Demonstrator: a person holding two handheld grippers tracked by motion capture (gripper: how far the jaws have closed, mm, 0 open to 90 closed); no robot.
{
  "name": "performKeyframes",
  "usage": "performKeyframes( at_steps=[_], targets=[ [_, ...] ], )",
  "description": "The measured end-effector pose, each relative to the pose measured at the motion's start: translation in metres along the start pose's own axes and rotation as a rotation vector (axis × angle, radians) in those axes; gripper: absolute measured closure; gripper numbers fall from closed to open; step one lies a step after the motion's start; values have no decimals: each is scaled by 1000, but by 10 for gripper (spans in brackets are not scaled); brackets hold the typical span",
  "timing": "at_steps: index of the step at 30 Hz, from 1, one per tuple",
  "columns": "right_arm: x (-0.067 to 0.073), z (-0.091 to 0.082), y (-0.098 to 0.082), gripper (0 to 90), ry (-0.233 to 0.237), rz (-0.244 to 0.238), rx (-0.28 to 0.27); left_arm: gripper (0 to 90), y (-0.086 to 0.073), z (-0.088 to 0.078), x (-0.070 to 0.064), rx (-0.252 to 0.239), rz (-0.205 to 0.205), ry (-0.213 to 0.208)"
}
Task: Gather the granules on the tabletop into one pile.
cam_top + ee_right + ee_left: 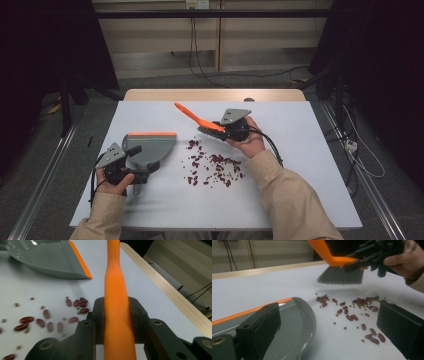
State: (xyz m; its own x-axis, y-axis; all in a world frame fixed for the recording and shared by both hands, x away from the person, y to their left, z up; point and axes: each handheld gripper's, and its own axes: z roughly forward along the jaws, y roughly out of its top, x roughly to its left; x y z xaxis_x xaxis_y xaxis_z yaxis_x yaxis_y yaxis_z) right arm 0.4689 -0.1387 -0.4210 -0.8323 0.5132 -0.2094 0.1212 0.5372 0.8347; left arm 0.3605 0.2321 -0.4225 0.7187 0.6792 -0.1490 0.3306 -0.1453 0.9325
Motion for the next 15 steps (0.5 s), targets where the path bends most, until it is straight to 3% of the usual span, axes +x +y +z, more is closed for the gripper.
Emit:
performKeyframes(
  at_steps=[3, 10, 13, 15],
  targets=[
    [-1, 15, -1, 712, 2, -8, 11, 51, 0, 0, 1, 4, -5, 3],
    [-3, 38, 7, 712, -22, -85, 19, 51, -1, 0, 1, 4, -11, 6],
    [-1, 45, 7, 712, 4, -111, 30, 51, -1, 0, 2, 2, -12, 10],
    [2, 48, 6, 713, 49, -109, 14, 51, -1, -1, 2, 4, -13, 15]
  ],
)
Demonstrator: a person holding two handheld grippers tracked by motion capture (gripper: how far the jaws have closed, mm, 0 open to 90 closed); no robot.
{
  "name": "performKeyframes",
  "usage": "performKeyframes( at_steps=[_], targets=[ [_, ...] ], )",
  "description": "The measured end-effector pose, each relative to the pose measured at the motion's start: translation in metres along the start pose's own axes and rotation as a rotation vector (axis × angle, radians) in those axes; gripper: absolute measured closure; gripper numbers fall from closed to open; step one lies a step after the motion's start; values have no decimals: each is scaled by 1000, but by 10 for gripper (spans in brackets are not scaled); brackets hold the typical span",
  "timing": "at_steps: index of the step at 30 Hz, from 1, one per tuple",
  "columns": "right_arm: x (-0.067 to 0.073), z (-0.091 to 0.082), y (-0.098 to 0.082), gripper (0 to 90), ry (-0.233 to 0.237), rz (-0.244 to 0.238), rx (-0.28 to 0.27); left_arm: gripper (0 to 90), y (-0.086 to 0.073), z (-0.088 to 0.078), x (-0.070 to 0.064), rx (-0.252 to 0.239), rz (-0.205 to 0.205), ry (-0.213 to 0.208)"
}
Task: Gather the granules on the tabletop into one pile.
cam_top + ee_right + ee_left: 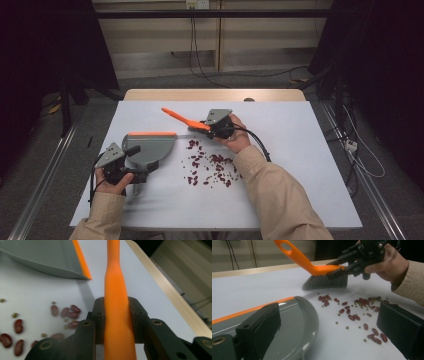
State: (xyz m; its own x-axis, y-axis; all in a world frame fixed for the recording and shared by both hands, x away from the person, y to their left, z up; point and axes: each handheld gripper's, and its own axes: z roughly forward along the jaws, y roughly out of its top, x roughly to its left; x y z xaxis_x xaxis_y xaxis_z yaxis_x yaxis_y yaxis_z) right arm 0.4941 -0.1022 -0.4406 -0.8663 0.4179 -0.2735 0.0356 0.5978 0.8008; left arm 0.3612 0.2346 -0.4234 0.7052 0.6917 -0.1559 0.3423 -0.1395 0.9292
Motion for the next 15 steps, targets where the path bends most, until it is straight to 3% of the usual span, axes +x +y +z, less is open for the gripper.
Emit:
performKeyframes(
  at_steps=[15],
  targets=[
    [29, -20, -3, 709, 165, -72, -35, 54, -2, -3, 6, 11, -15, 21]
  ],
)
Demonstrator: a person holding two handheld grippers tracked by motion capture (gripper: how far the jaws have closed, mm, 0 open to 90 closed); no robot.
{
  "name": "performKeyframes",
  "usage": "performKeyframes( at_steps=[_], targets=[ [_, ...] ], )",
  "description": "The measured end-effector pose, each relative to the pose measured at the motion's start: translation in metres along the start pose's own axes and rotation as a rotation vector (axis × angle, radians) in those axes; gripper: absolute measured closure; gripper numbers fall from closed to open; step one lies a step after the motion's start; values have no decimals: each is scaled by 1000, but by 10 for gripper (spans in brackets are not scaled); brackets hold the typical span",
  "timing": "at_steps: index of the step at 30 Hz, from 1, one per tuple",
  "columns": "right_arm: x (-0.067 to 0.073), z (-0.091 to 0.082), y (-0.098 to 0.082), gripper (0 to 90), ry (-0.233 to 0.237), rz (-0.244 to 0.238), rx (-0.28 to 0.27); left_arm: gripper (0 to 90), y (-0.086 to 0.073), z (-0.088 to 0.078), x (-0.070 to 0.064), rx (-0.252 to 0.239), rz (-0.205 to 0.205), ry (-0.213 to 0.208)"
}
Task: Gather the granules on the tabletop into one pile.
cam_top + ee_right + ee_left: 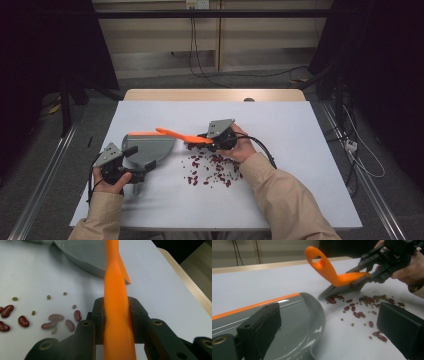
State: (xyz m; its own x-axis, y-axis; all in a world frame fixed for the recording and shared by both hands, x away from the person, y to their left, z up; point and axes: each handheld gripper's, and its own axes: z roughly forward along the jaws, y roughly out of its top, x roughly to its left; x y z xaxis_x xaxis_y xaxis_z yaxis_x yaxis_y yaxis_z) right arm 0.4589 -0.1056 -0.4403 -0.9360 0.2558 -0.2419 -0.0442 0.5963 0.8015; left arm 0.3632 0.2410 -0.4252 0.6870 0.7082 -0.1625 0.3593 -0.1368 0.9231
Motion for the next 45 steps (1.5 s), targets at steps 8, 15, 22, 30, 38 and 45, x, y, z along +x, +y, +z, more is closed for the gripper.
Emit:
performKeyframes(
  at_steps=[8, 15, 22, 30, 38, 45],
  targets=[
    [12, -11, -5, 706, 38, -13, -20, 54, -1, -4, 2, 1, 0, 8],
    [25, -22, -6, 707, 62, -9, -23, 55, -1, -4, 1, -1, 1, 13],
    [35, -31, -6, 708, 64, -16, -21, 54, 0, -4, 0, 0, 6, 10],
    [31, -38, -1, 712, -11, 36, -68, 54, 0, -4, 0, -4, 9, 9],
    [27, -52, 8, 711, -121, 275, -151, 54, 0, -3, 0, -1, 8, 10],
    [39, -57, 12, 711, -219, 575, -220, 55, 0, -3, -1, -6, 9, 7]
  ],
)
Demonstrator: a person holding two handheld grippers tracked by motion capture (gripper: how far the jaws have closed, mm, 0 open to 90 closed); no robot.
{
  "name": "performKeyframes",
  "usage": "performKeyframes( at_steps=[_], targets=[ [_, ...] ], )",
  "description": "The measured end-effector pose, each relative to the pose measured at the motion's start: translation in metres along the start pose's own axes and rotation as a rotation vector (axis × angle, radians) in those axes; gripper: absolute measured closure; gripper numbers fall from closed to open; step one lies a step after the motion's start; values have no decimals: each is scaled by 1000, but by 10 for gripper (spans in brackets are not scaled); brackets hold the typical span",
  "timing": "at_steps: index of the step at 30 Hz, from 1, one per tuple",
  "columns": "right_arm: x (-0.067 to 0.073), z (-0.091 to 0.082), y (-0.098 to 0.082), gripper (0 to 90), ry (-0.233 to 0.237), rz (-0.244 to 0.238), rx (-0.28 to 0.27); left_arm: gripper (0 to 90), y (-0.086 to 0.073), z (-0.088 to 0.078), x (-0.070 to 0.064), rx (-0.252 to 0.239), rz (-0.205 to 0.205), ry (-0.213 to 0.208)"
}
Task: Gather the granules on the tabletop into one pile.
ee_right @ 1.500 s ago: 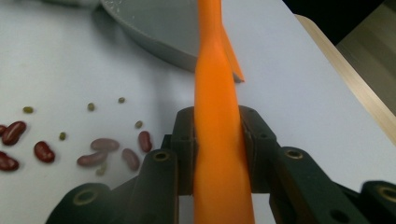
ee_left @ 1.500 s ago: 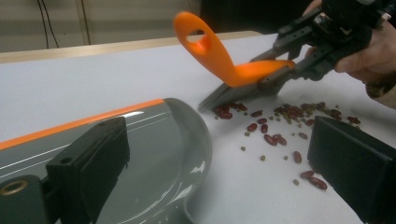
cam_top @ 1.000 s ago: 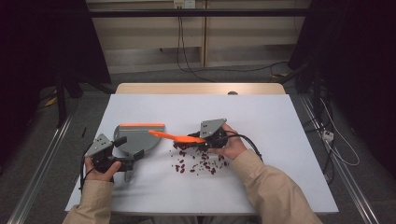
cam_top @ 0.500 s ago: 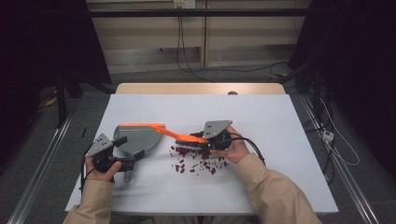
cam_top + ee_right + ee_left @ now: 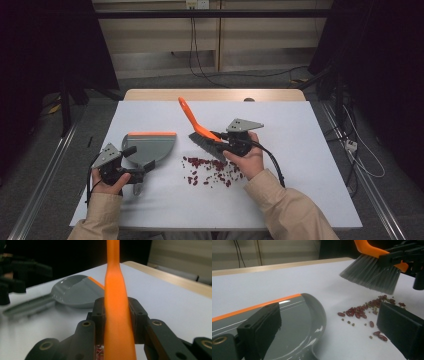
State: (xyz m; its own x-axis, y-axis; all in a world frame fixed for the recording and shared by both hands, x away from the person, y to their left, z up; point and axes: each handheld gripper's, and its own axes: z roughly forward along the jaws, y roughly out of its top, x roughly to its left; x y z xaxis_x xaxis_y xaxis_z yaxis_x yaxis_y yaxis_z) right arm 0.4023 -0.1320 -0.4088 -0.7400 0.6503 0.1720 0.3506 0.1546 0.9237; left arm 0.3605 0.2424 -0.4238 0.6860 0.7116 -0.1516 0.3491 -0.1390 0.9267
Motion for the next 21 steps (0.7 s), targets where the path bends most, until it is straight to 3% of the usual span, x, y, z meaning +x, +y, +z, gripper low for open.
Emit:
performKeyframes(
  at_steps=[4, 7, 10, 12, 21],
  targets=[
    [9, 1, -6, 712, -47, 104, -8, 57, 0, 0, -1, 1, 1, 2],
    [14, 1, -9, 711, -58, 157, -24, 58, 0, 0, -1, -2, 1, 0],
    [18, 2, -9, 712, -73, 182, -25, 57, 0, 0, -1, -2, 2, -3],
    [20, 2, -10, 712, -80, 224, -36, 57, 0, 0, -1, -2, 2, -3],
    [27, 3, -12, 712, -100, 300, -67, 58, 1, 0, -2, 0, 10, -2]
  ],
)
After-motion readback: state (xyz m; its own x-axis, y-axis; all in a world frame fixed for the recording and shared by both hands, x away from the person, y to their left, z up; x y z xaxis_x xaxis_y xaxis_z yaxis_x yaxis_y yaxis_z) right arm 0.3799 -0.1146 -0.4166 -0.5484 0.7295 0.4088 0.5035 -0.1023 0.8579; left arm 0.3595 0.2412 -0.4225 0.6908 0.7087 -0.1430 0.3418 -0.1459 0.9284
